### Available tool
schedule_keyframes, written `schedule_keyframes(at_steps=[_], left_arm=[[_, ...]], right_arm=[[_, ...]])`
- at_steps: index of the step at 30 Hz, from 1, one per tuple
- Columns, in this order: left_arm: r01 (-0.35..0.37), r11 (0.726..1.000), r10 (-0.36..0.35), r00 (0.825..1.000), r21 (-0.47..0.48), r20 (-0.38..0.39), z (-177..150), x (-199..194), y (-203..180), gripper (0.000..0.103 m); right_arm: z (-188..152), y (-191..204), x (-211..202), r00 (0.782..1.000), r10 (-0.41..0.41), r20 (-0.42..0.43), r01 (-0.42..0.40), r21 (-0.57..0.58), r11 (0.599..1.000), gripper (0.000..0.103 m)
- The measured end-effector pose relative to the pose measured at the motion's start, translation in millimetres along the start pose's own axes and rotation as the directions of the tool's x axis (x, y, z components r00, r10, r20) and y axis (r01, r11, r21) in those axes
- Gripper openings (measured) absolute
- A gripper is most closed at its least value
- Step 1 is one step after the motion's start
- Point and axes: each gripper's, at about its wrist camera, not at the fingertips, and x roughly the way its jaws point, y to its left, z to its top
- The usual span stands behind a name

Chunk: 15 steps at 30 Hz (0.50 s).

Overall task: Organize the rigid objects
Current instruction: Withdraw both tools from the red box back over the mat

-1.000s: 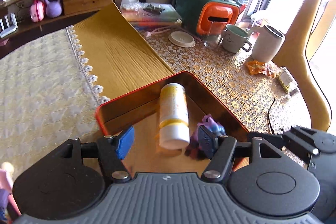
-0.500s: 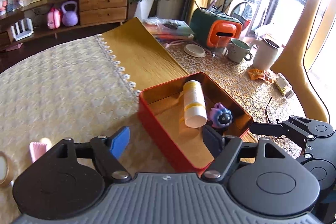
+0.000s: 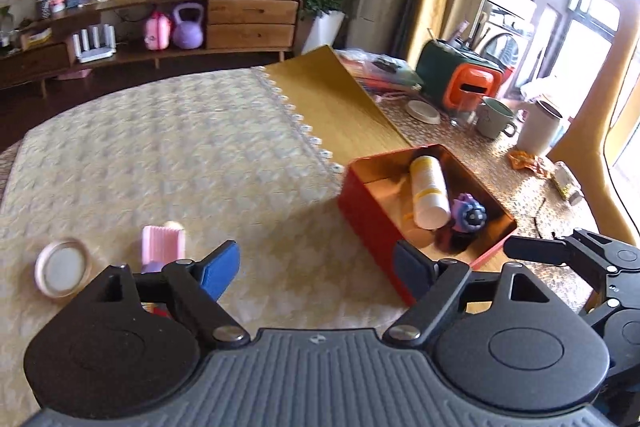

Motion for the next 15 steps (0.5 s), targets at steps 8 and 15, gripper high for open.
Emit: schedule_keyframes(at_steps=[8, 15], left_arm=[[-0.046, 0.994, 0.048, 0.999, -0.104, 0.018, -24.6, -25.7, 56.8, 0.087], [-0.155, 0.972, 0.159, 0.987, -0.178, 0.008, -55.9, -40.9, 107.8, 0.087]], right_arm=[[-1.0, 22.6, 7.9, 0.999, 0.036, 0.008, -0.036, -0.012, 0.999, 0.103], [-2.9, 35.4, 20.9, 0.998, 0.059, -0.01, -0.059, -0.008, 0.998, 0.103]])
